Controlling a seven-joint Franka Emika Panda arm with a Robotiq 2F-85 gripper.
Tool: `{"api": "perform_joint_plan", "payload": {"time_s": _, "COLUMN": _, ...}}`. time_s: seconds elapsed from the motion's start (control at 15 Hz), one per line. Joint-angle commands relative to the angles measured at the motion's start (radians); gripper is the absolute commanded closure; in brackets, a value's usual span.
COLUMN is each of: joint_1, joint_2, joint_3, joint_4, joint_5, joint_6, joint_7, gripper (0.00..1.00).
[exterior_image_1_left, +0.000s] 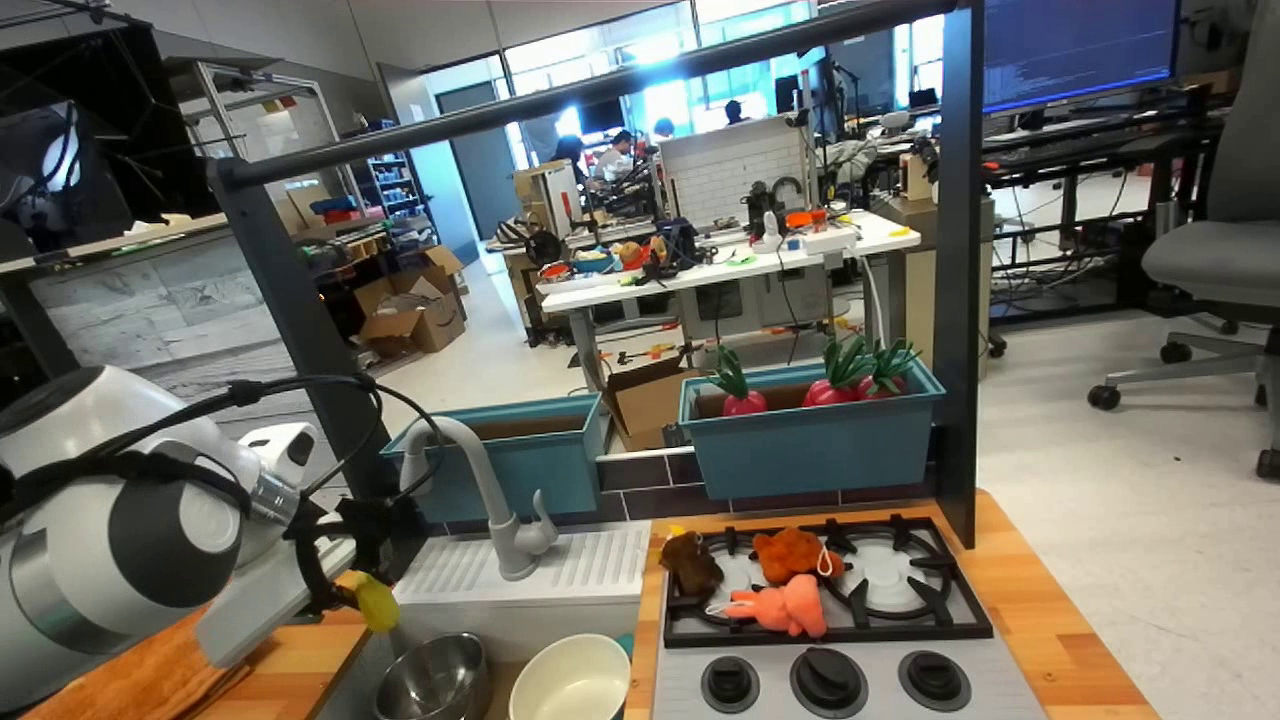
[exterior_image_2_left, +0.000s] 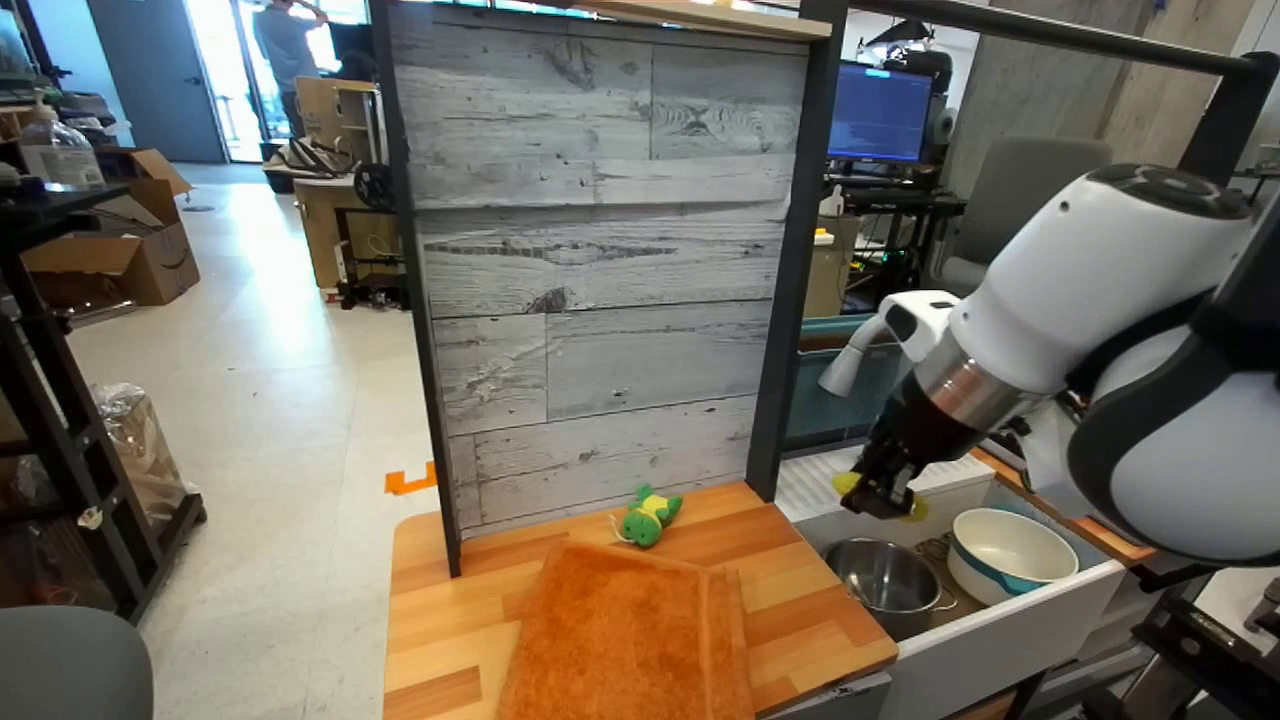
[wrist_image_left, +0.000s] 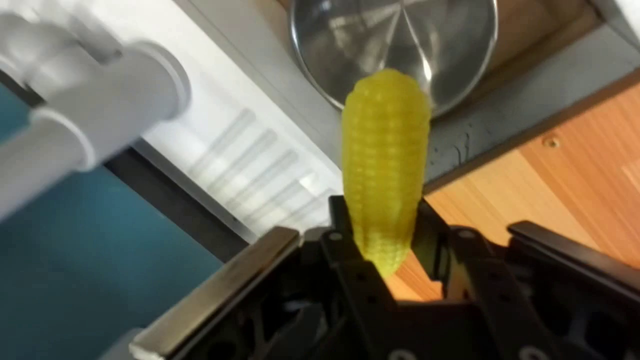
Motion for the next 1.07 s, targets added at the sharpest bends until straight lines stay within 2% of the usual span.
{"api": "perform_joint_plan", "payload": {"time_s": 0.0, "joint_1": 0.051, "joint_2": -0.014, "joint_3": -0.076, "joint_4": -0.105, "joint_5": 0.114, "joint_6": 0.048, "joint_7": -0.002, "gripper": 0.92}}
{"api": "perform_joint_plan", "payload": {"time_s": 0.27, "joint_1": 0.056, "joint_2": 0.065, "joint_3": -0.094, "joint_4": -0.095, "joint_5": 0.203, "joint_6": 0.025, "joint_7": 0.018, "gripper": 0.92}}
{"api": "perform_joint_plan", "payload": {"time_s": 0.4, "joint_1": 0.076, "joint_2": 0.151, "joint_3": -0.135, "joint_4": -0.044, "joint_5": 0.277, "joint_6": 0.054, "joint_7": 0.043, "gripper": 0.92}}
{"api": "perform_joint_plan", "payload": {"time_s": 0.73, "joint_1": 0.066, "joint_2": 0.301, "joint_3": -0.185, "joint_4": 0.08, "joint_5": 0.4, "joint_6": 0.006, "joint_7": 0.117, "gripper": 0.92}}
{"api": "perform_joint_plan", "payload": {"time_s": 1.0, "joint_1": 0.054, "joint_2": 0.343, "joint_3": -0.209, "joint_4": 0.145, "joint_5": 0.46, "joint_6": -0.007, "joint_7": 0.18, "gripper": 0.92}}
